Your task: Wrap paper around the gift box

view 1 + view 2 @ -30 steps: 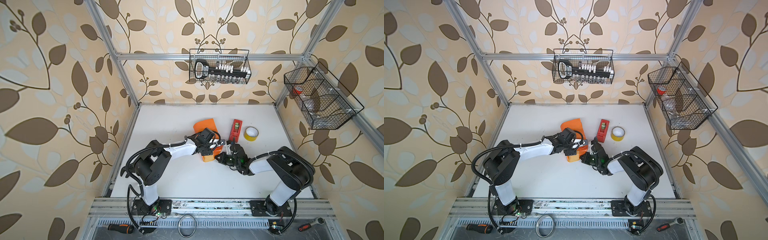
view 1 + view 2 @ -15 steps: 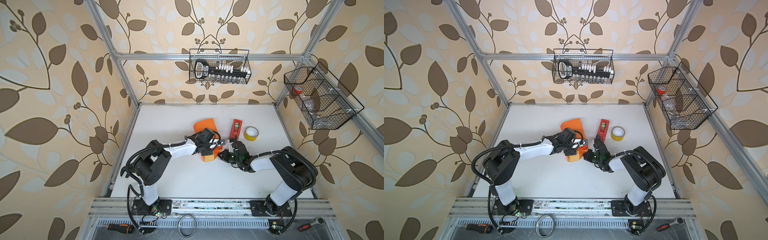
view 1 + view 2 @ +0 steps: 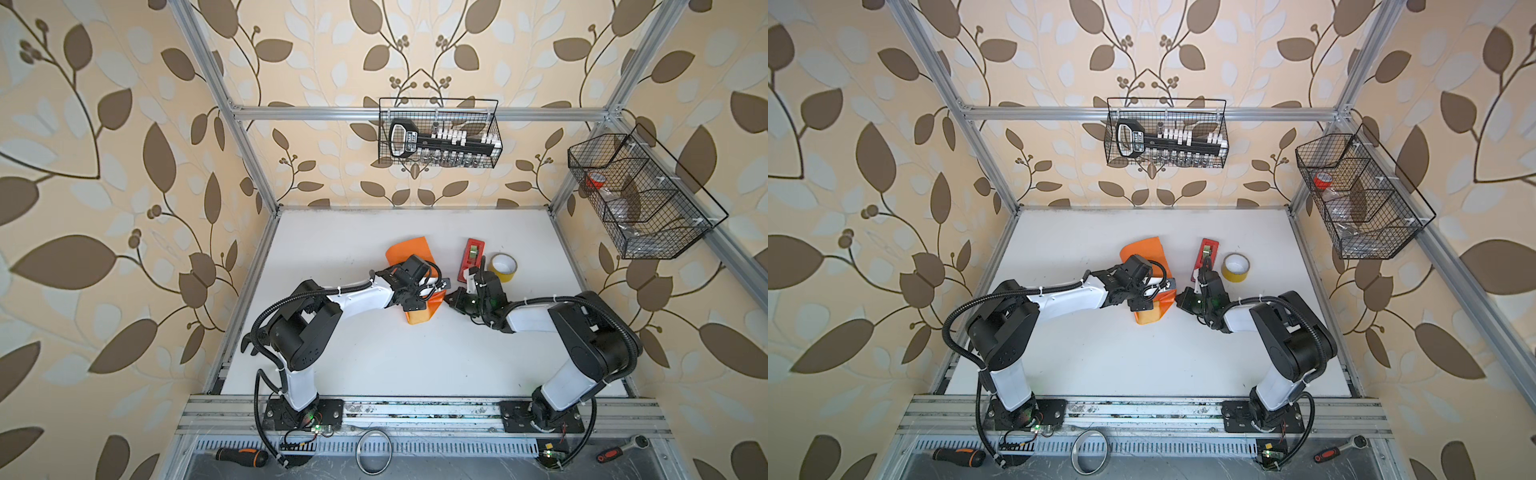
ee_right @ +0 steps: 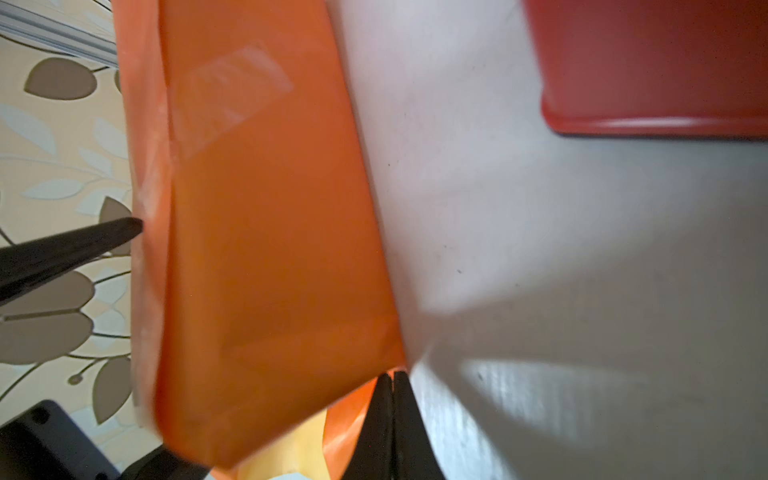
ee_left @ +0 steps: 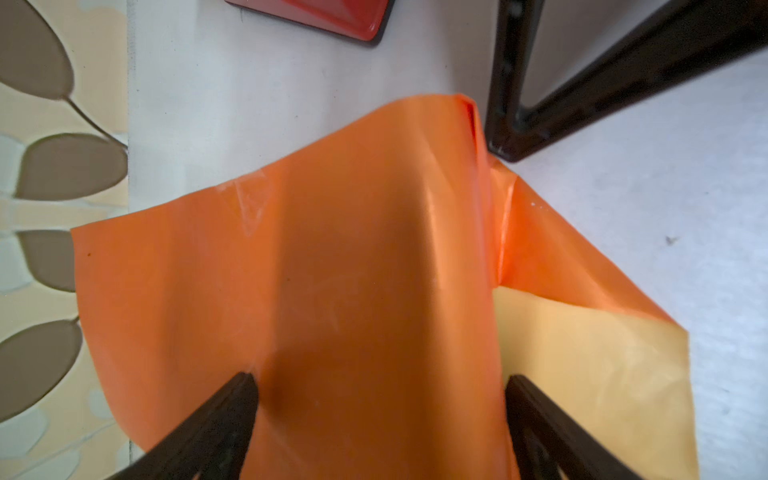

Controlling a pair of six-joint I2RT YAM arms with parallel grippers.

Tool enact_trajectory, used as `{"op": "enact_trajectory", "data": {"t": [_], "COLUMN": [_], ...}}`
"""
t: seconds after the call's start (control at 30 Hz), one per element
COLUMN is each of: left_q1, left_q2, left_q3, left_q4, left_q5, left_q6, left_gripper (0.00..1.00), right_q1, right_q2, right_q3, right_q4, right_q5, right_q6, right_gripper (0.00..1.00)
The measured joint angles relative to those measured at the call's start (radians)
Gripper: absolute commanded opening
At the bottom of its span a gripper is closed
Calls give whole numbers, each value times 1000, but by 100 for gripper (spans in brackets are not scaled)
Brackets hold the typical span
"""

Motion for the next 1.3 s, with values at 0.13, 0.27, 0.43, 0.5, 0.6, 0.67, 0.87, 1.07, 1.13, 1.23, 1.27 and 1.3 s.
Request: {"op": "enact_trajectory", "data": {"t": [0.13,0.27,0.43,0.5,0.6,0.67,0.87,1.07,1.13,1.23,1.27,1.3], "left_q1": [0,-5,-6,-3,45,134,350,340,334,327,321,319], "left_q2": [0,-20,-126,-200,-319,-359,-269,-116,-85,-59,-54,-50], "left_q3": [23,41,34,3,-53,-66,-84,-84,-84,-84,-84,-84], "left_q4": [-31,-47,-8,43,78,71,58,48,50,68,80,89], "left_q5": [42,96,146,145,150,169,286,449,499,562,584,603], "left_q6": [-48,-116,-273,-374,-610,-800,-1172,-1304,-1331,-1360,-1366,-1375], "left_gripper": [96,97,98,98,96,93,88,81,79,78,78,78], "right_q1": [-50,-71,-72,-72,-71,-65,-22,2,7,14,19,26], "right_q2": [-108,-198,-234,-214,-148,-90,77,109,104,79,66,51], "right_q3": [-42,-49,-8,28,97,143,256,266,254,208,188,167], "right_q4": [-32,-87,-148,-150,-124,-105,-77,-73,-61,-46,-43,-38], "right_q5": [-11,2,16,11,-2,-13,-57,-94,-99,-106,-108,-109], "right_q6": [-43,-101,-165,-169,-161,-154,-140,-130,-127,-112,-107,-100], "right_gripper": [24,37,57,64,71,75,78,75,74,73,73,72]}}
